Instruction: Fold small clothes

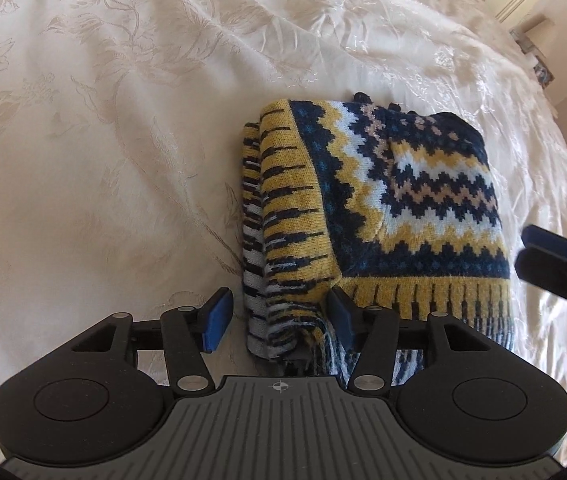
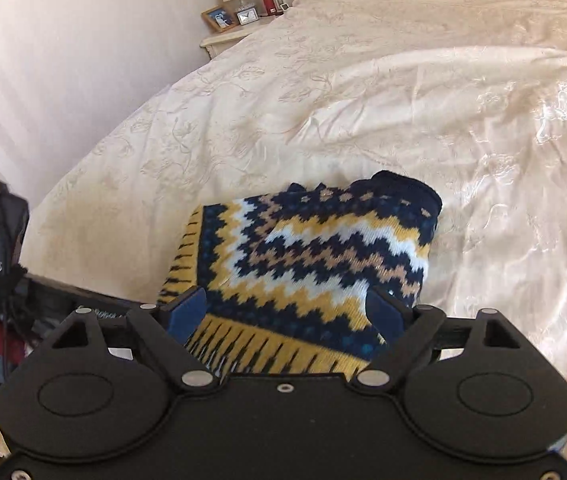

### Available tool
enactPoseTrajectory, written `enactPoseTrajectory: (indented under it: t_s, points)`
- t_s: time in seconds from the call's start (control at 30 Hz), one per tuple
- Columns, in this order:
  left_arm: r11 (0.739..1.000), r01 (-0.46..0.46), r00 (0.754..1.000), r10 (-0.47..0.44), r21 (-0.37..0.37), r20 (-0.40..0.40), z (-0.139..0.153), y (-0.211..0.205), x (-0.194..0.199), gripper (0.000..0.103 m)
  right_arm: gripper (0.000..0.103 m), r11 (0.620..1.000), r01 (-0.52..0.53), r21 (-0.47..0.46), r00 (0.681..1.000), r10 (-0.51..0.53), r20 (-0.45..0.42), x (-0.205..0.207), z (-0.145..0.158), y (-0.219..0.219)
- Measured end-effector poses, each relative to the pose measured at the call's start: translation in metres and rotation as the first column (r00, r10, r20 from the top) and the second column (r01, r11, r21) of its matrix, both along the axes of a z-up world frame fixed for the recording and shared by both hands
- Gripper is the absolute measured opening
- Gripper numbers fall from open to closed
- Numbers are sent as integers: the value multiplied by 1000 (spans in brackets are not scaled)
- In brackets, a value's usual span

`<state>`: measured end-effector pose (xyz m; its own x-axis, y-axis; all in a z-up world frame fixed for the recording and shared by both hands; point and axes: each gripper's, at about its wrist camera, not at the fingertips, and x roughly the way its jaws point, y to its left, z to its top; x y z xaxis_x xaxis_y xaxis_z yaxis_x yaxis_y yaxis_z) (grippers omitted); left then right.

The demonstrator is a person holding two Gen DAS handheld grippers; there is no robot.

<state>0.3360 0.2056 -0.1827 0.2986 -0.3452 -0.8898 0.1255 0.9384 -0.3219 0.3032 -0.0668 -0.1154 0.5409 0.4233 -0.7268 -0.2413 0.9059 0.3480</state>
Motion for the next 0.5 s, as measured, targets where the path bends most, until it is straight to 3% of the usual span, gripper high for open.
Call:
enactPoseTrajectory:
  t_s: [0.1,0.27,0.37,0.5]
  points:
    - [1000,-19,1000,19,-4,-2,-1,1,-1,56,89,1000,-16,4,999,16,-36,24,-22,6]
    - [999,-38,999,38,-3,-4,-3,1,-2,60,103,994,-105,-19,981,100,-167,50,-62,27]
    - [999,-45,999,45,-11,0,-1,2,-3,59,103,985,-160,-63,975,147,-165,55,-63,38]
    - [998,-22,999,24,-59,28,11,5,-13,59,102,990,-140,-12,983,137,-122,49,-47,26]
